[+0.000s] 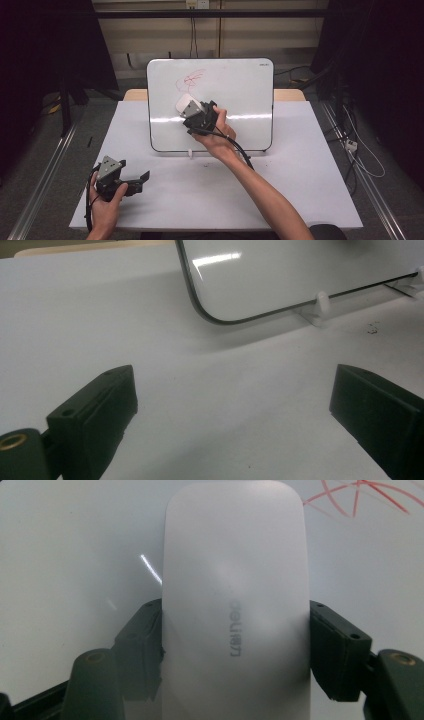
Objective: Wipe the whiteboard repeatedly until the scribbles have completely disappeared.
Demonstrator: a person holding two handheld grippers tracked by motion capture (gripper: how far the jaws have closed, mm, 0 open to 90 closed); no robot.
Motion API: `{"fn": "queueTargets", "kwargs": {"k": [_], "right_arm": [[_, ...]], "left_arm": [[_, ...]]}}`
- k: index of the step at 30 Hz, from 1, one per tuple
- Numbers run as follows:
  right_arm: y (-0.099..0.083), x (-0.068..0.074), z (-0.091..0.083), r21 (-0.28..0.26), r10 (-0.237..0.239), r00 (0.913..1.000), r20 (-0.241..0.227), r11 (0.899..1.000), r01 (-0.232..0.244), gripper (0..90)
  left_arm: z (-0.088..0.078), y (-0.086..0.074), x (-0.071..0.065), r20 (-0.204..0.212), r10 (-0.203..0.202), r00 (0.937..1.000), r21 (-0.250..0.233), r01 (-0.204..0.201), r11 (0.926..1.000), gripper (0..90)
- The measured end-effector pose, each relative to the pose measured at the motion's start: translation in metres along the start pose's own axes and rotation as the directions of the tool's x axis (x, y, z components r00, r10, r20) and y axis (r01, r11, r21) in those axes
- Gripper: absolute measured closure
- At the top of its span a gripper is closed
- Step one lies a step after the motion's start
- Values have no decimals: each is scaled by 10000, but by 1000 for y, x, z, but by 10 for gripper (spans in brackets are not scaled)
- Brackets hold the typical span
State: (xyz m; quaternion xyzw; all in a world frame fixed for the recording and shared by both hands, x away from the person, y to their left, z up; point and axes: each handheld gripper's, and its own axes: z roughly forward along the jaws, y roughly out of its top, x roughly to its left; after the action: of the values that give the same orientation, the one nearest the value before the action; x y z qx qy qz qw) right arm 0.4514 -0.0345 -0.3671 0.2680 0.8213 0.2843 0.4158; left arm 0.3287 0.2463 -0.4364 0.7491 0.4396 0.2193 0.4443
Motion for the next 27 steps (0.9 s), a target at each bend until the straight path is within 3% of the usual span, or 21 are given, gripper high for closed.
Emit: {"fn": "queueTargets", "kwargs": {"k": [15,27], "right_arm": [[26,-23,8,37,319,9994,104,9995,-320,314],[41,-59,10,-157,1247,9902,622,9922,-1240,315]], "left_arm": [[-1,0,1,31,-124,9999,-108,124,9999,50],[-2,-1,2,46,-154,9999,-118,154,9998,50]]}}
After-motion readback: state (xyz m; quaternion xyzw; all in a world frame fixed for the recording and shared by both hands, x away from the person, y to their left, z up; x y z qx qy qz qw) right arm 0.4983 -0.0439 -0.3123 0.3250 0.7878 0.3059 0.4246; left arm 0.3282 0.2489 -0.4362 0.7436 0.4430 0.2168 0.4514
